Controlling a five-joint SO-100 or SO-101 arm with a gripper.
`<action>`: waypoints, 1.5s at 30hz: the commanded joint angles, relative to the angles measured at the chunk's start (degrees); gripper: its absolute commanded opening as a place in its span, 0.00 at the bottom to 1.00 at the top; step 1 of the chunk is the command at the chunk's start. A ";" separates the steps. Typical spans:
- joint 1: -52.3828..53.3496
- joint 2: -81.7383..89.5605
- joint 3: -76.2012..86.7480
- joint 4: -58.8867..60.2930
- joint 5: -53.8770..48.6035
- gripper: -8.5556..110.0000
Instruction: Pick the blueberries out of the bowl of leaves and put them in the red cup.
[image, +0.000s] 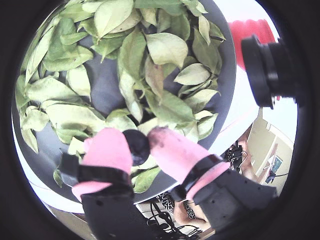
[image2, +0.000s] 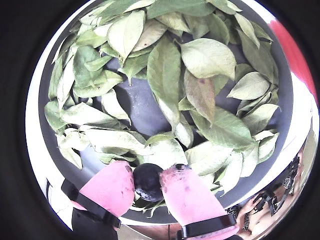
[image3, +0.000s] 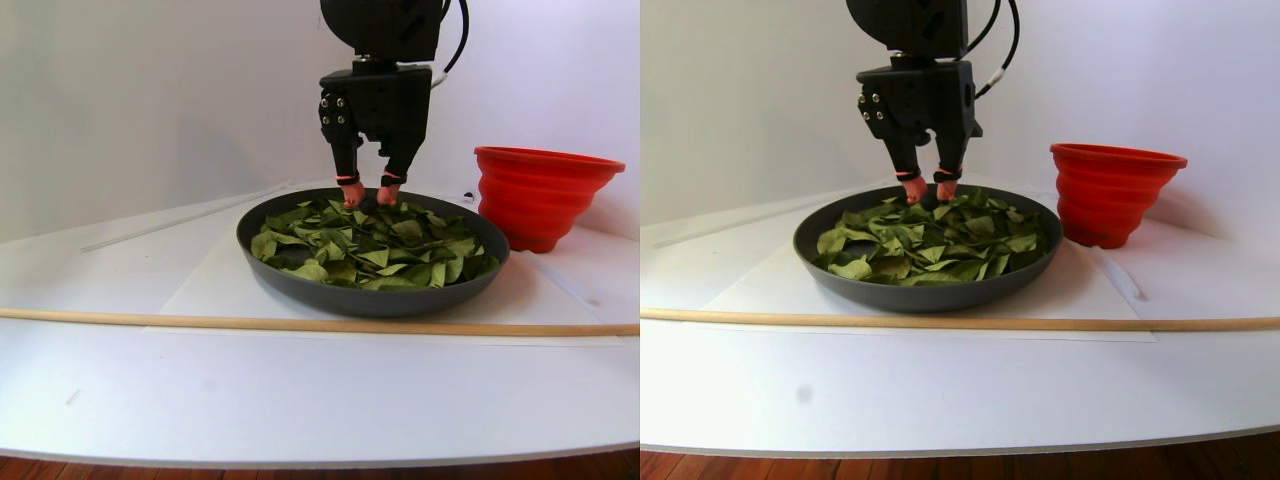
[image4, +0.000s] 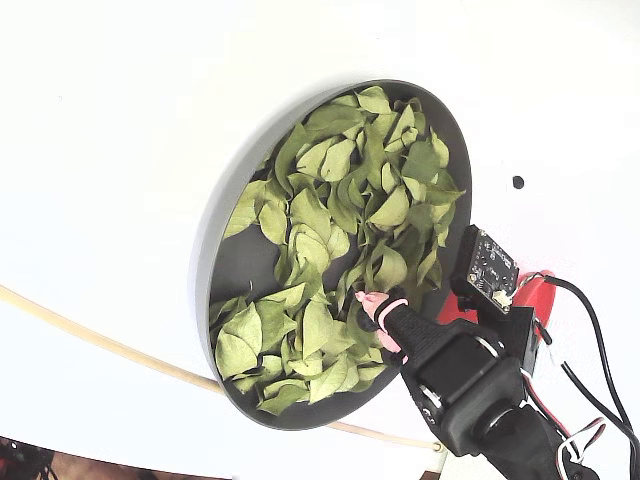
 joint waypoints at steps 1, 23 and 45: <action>1.85 8.61 -3.60 0.26 -0.70 0.15; 8.79 12.04 -6.15 0.44 -7.03 0.15; 14.85 15.03 -9.84 1.14 -11.34 0.15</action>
